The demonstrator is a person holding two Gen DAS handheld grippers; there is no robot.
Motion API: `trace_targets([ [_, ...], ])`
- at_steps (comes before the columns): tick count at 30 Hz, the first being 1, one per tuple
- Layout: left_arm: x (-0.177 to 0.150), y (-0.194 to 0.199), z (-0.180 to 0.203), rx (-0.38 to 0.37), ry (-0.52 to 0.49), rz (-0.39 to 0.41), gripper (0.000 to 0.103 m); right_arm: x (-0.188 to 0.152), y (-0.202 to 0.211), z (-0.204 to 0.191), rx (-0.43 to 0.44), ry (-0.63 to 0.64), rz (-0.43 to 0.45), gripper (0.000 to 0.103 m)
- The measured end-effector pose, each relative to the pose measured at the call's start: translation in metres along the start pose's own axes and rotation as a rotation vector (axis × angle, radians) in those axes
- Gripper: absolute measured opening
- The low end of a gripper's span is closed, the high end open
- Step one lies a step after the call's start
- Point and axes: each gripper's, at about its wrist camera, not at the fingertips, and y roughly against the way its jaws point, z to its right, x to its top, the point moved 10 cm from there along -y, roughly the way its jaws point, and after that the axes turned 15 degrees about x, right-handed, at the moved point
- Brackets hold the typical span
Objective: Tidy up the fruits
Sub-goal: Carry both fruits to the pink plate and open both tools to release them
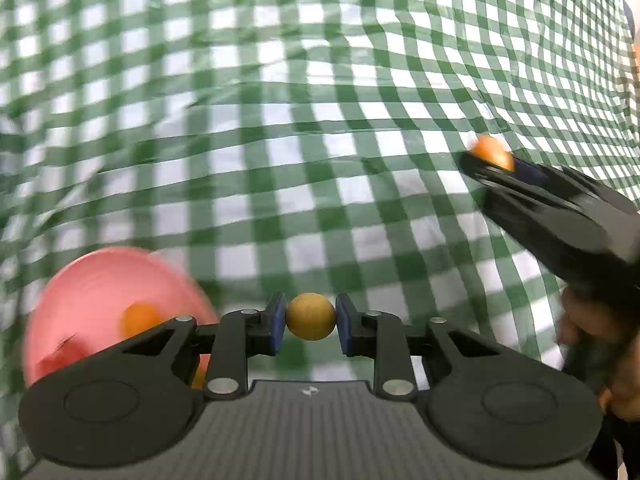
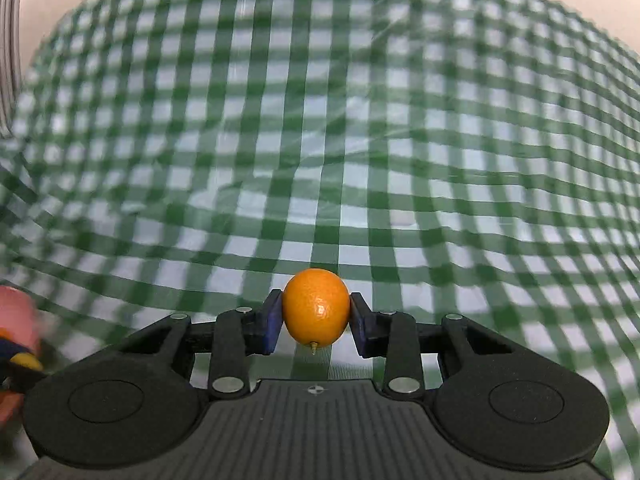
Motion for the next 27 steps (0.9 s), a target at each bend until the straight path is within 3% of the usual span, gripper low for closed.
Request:
trace_targets([
  [5,-0.048,0.059,-0.037,0.036,0.052,-0.027,0.029,-0.013,0.086,-0.058,0.086,-0.043,0.025,0.036],
  [9,-0.094,0.098,-0.070,0.079,0.093,-0.037,0.029,-0.034,0.138,-0.131,0.181,-0.078,-0.009,0.036],
  [17,-0.163,0.154,-0.142,0.119,0.230,-0.033,0.029,-0.054,0.189,-0.236,0.301,-0.036,-0.088,0.036],
  [27,-0.201,0.203,-0.188,0.094,0.359,0.057,0.029,-0.036,0.236,-0.283,0.299,0.067,-0.017,0.036],
])
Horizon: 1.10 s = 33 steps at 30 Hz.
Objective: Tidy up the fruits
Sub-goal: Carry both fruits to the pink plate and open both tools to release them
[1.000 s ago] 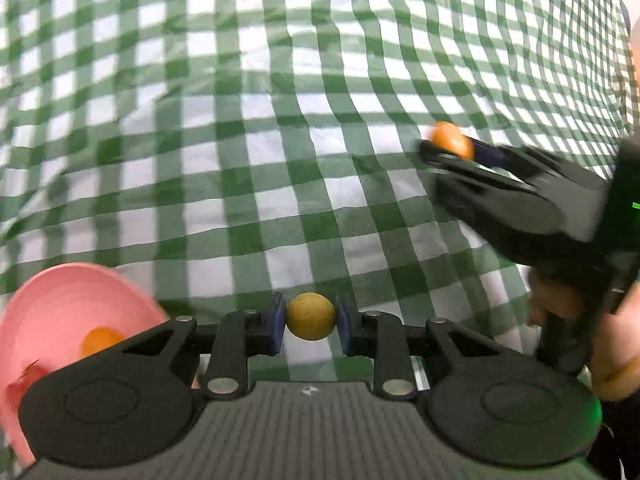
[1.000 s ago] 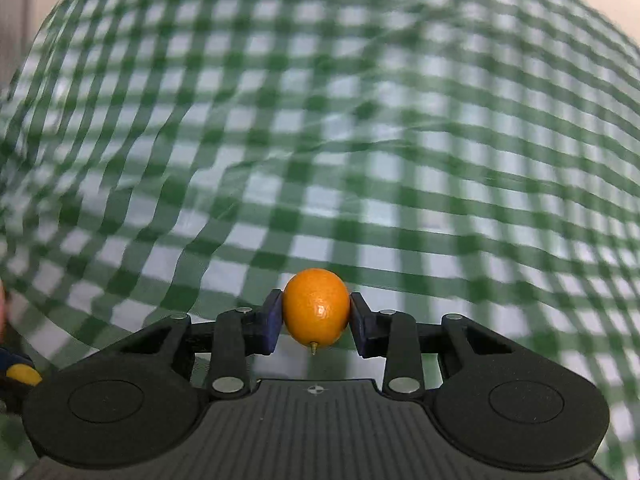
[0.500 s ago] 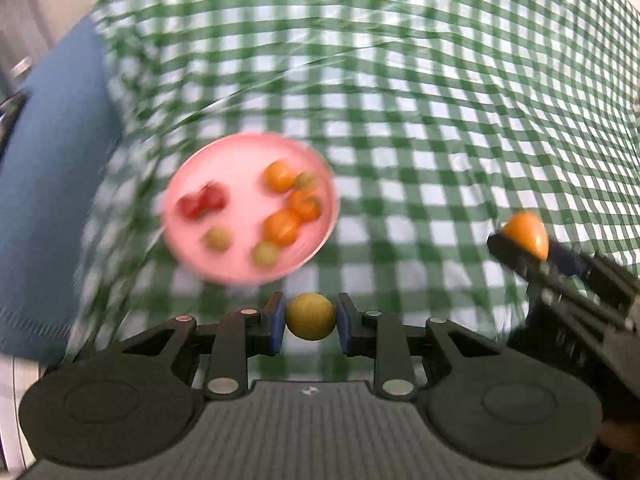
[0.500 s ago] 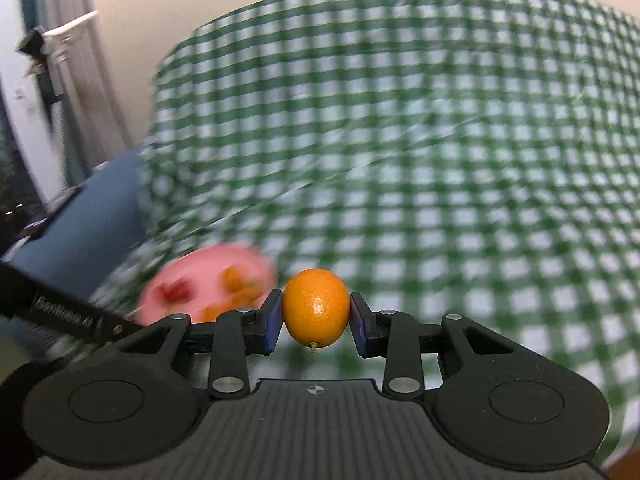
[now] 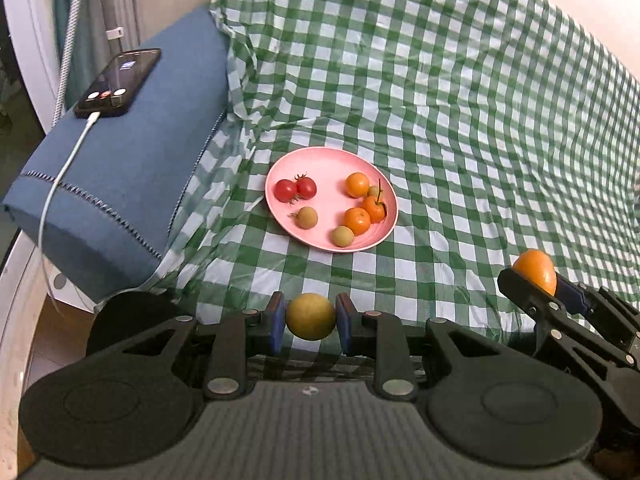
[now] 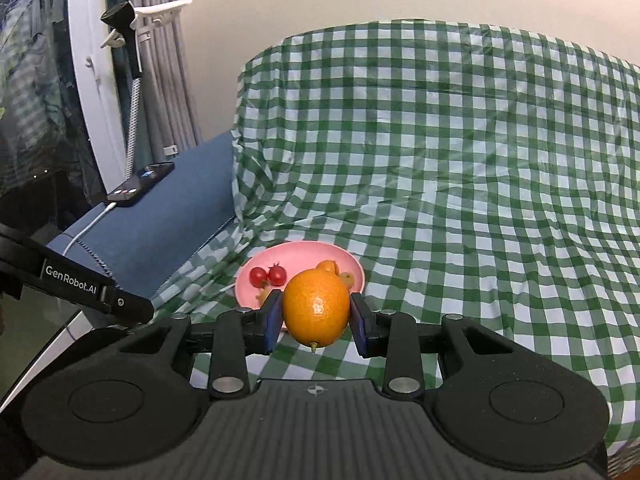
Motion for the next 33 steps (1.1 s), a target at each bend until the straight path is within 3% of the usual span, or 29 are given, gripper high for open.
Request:
trace_targets([
  [12,-0.001,0.004,-0.007,-0.008,0.018,0.025,0.029,-0.006,0.009,-0.007,-0.017,-0.006,-0.007,0.036],
  [33,0.068,-0.091,0.013,0.002,0.003,-0.061,0.029,0.006,-0.101,0.024,0.009,0.004,-0.112,0.036],
])
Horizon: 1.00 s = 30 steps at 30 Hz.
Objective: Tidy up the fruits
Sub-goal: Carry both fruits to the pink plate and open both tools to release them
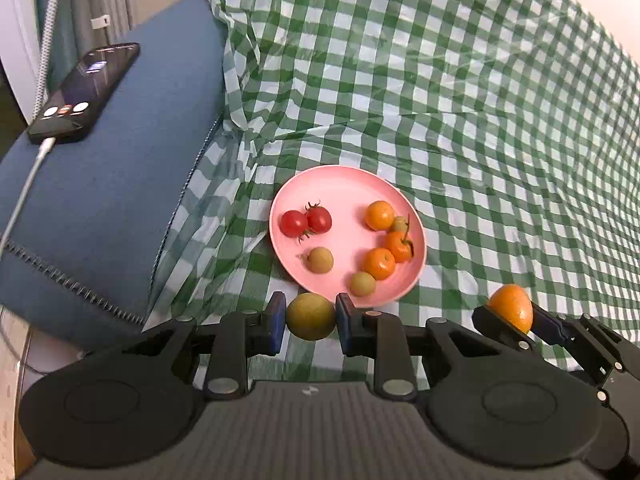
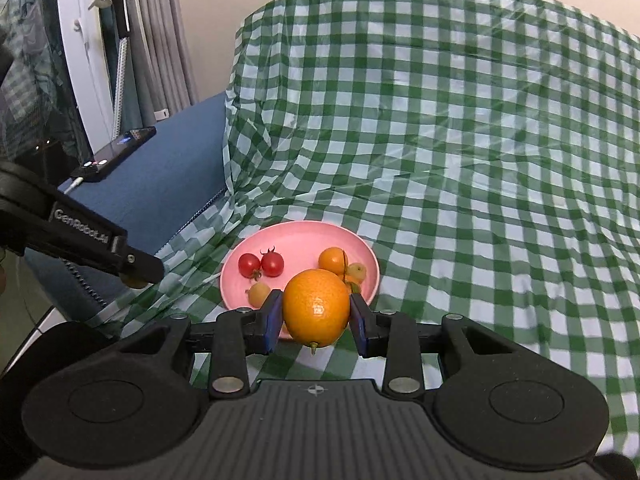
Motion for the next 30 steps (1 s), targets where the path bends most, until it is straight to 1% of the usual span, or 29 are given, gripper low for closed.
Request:
trace_targets([
  [5,0.019,-0.034,0.012,0.014,-0.024,-0.026,0.029,0.011,-0.036,0.010,0.003,0.013,-0.012,0.036],
  [13,0.043,-0.091,0.038,0.008,-0.083,-0.070,0.029,0.020,-0.093,0.029,-0.002,0.045,-0.048,0.036],
  [19,0.050,-0.125,0.051,0.015,-0.113,-0.107,0.029,0.015,-0.125,0.040,0.002,0.058,-0.090,0.036],
  [23,0.054,-0.138,0.054,0.030,-0.135,-0.113,0.030,0.014,-0.138,0.045,0.002,0.063,-0.104,0.037],
  [24,0.057,-0.139,0.054,0.036,-0.135,-0.109,0.035,0.016,-0.141,0.046,0.002,0.067,-0.103,0.037],
  [25,0.060,-0.140,0.054,0.039,-0.136,-0.101,0.054,0.019,-0.143,0.047,0.000,0.074,-0.098,0.041],
  [26,0.063,-0.138,0.053,0.040,-0.135,-0.095,0.068,0.022,-0.143,0.048,-0.005,0.085,-0.094,0.057],
  [27,0.066,-0.137,0.051,0.041,-0.127,-0.088,0.096,0.025,-0.142,0.048,-0.015,0.101,-0.088,0.079],
  [28,0.069,-0.134,0.048,0.054,-0.113,-0.070,0.103,0.027,-0.141,0.047,-0.027,0.114,-0.081,0.087],
  [29,0.071,-0.131,0.044,0.075,-0.105,-0.048,0.103,0.030,-0.137,0.048,-0.063,0.131,-0.066,0.092],
  [30,0.071,-0.128,0.041,0.083,-0.109,-0.038,0.103,0.031,-0.133,0.047,-0.074,0.151,-0.062,0.093],
])
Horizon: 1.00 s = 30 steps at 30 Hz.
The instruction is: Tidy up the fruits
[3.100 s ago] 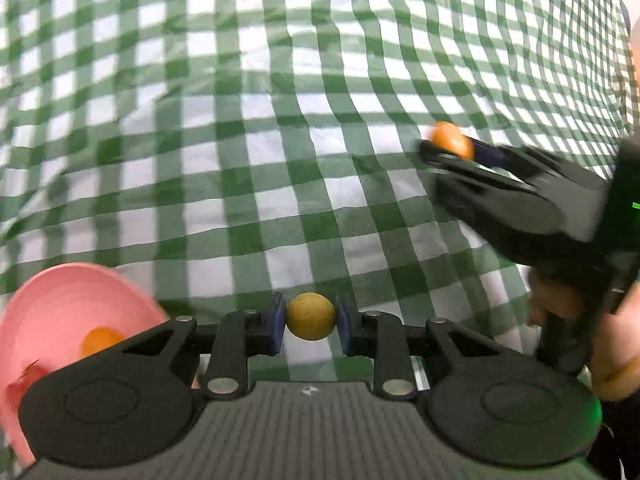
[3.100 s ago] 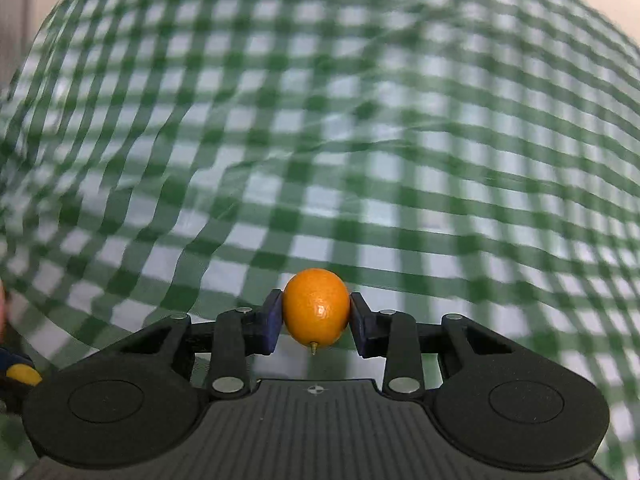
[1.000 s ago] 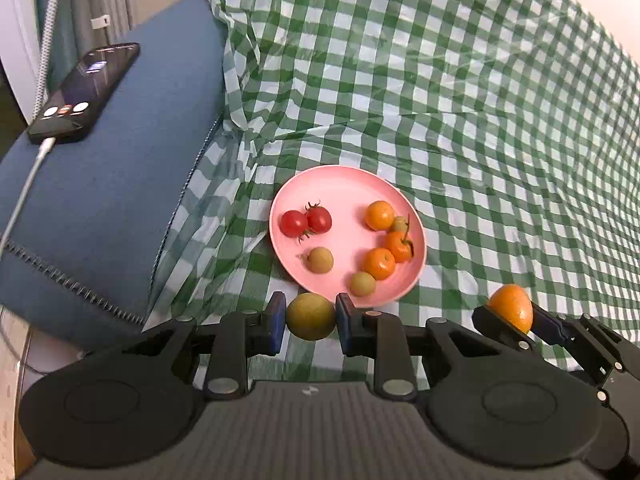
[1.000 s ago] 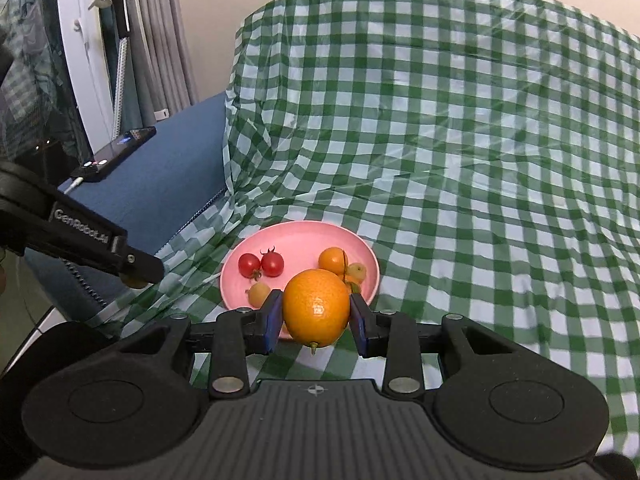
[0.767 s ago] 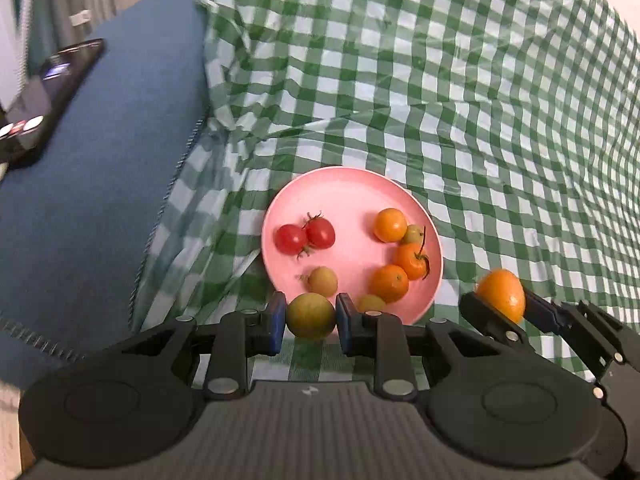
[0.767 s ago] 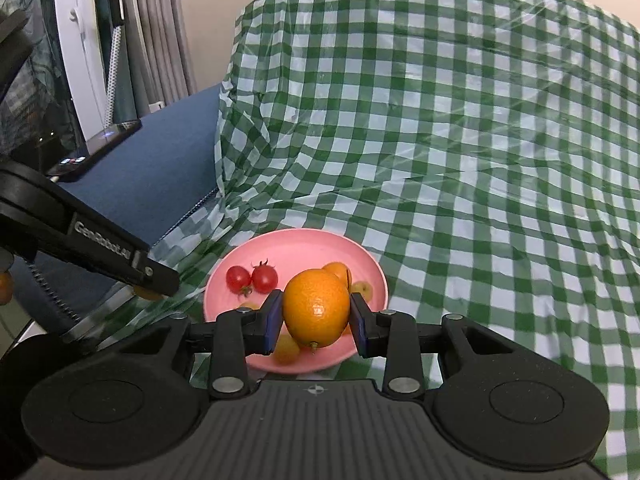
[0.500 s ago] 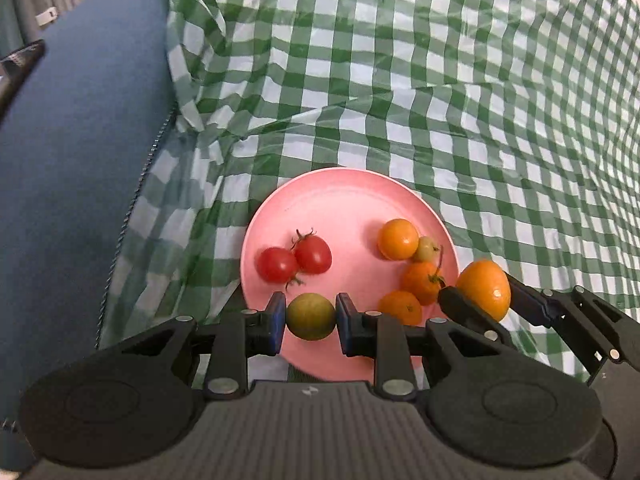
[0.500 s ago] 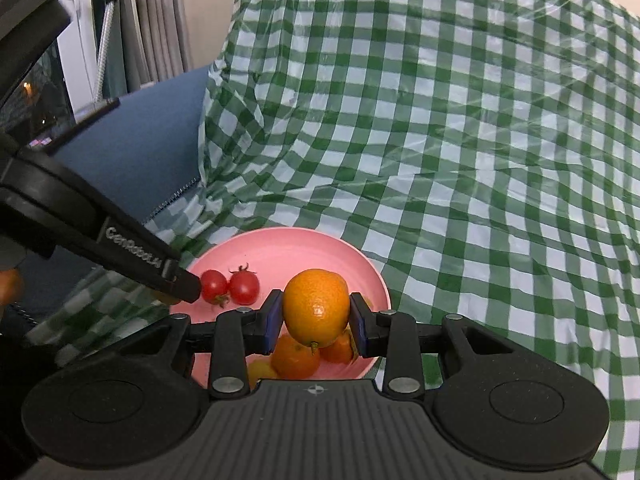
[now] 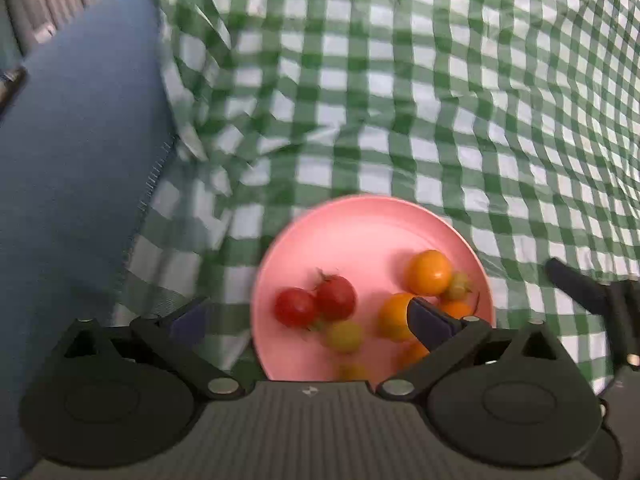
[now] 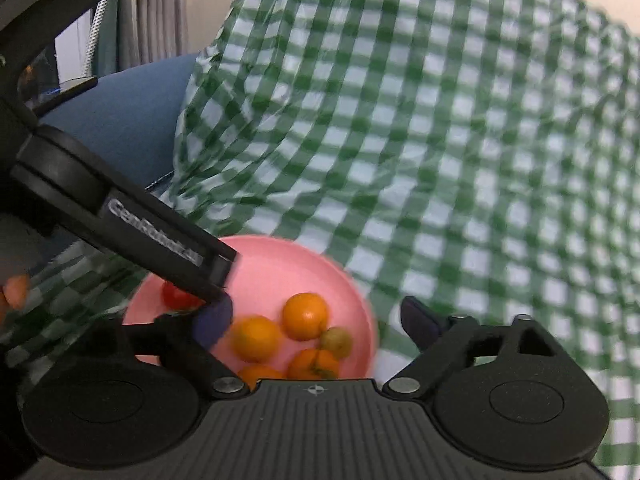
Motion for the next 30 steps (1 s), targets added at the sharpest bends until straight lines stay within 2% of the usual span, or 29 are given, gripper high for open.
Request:
trace_targets([
  [4,-0.013,0.010,-0.011,0.024,0.012,-0.043,0.103,-0.010,0.021,-0.010,0.013,0.007,-0.030,0.095],
  [8,-0.032,0.031,-0.021,0.031,0.022,-0.046,0.103,-0.026,0.055,-0.023,-0.004,-0.061,-0.051,0.098],
  [15,-0.066,0.087,-0.033,0.057,0.019,0.026,0.103,-0.044,0.108,-0.044,-0.036,-0.211,-0.036,0.100],
  [22,-0.094,0.127,-0.035,0.051,0.029,0.080,0.103,-0.047,0.145,-0.060,-0.065,-0.208,0.002,0.102],
  [26,-0.108,0.146,-0.036,0.078,0.010,0.132,0.103,-0.047,0.164,-0.068,-0.115,-0.170,0.034,0.102],
  [30,-0.121,0.158,-0.036,0.111,-0.014,0.149,0.103,-0.047,0.178,-0.072,-0.140,-0.154,0.059,0.102],
])
